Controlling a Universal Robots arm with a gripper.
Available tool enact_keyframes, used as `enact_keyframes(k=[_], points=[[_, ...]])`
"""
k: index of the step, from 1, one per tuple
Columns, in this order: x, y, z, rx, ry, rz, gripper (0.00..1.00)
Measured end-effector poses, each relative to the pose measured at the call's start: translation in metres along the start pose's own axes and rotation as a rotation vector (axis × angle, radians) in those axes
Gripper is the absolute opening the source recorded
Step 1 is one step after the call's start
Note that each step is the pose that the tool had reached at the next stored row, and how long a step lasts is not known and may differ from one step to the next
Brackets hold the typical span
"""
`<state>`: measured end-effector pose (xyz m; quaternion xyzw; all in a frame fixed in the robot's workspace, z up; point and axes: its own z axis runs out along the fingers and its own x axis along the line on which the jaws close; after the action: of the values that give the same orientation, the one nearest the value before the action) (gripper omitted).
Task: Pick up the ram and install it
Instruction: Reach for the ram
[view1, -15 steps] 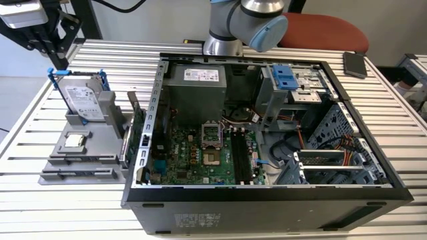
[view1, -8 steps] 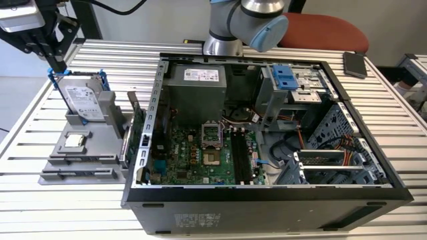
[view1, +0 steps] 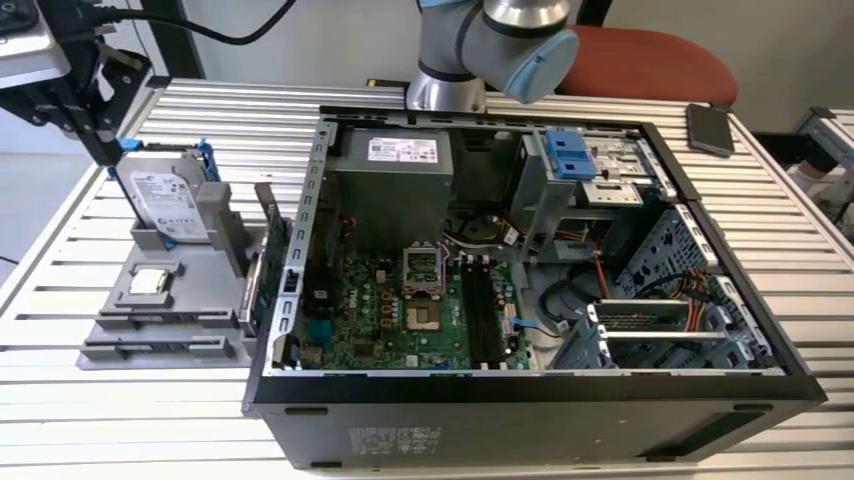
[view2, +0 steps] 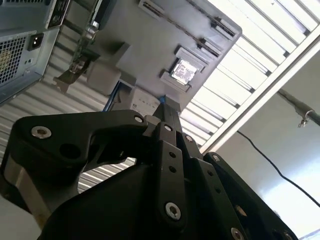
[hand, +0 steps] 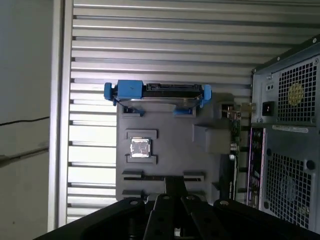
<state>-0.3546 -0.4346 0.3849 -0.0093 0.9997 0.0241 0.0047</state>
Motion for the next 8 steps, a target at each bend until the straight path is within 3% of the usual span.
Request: enact_keyframes(k=[8], points=[[0.0006,-0.0258,-0.0004,0.0,0.0,0.0,0.0]])
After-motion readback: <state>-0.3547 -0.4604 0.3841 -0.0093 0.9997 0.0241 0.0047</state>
